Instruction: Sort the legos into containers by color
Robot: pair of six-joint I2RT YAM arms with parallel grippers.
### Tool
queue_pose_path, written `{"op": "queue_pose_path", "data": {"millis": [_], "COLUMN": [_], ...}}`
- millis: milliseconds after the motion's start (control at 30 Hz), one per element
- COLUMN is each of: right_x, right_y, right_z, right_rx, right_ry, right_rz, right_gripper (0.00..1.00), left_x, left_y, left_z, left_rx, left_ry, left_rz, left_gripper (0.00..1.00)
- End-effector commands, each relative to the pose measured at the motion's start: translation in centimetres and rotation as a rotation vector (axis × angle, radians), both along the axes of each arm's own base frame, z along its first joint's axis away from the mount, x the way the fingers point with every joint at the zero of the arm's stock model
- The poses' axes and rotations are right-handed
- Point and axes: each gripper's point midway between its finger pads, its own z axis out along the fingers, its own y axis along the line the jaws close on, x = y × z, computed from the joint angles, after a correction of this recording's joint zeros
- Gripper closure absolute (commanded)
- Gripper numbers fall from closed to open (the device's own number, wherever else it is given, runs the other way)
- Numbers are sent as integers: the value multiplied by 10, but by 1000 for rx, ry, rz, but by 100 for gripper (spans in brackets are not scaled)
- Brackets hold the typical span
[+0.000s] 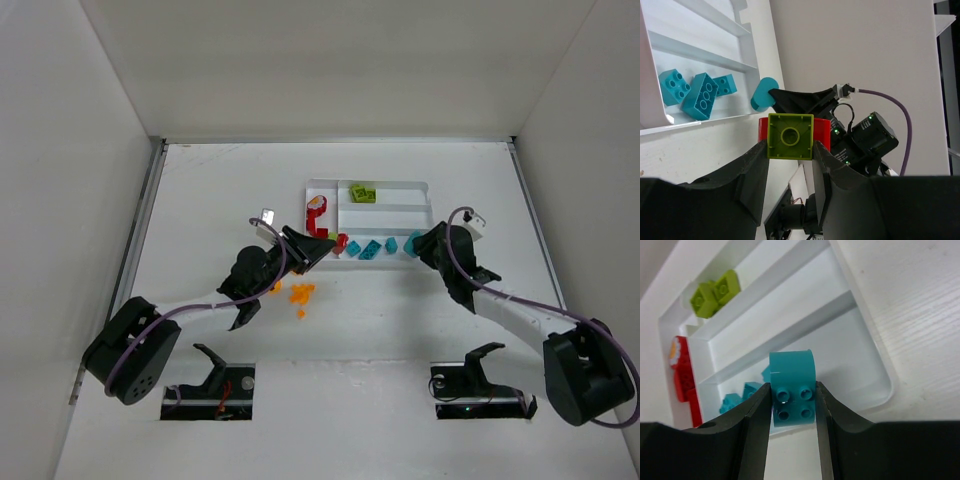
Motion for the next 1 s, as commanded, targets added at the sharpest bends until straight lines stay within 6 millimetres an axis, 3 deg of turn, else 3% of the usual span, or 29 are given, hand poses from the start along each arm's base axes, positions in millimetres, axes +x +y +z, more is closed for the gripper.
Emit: {"op": "queue_pose_path", "data": {"millis": [0,200,400,633,767,967], "right_x": [12,15,-2,-52,-71,-78], "right_y": [-7,-10,7,101,135,169], "right_z": [11,25,52,110,127,134], "right_rx": [-61,-85,-85,31,67,75], "right_ry": [-20,-61,-139,-287,-322,-334], "right_rz": [-31,-45,24,361,471,596], "right_gripper": [64,32,28,42,30,19], "left_x": [1,3,4,6,4,-6], "left_y": [-3,-3,-4,-12,-19,-33], "left_z": [18,14,10,8,7,15], "left_rx": [-22,-12,15,117,160,144], "left_ry": [-68,-64,-72,-109,-121,-129], "left_rz": [-4,-1,16,42,45,-3], "left_gripper": [87,87,87,87,87,87]}}
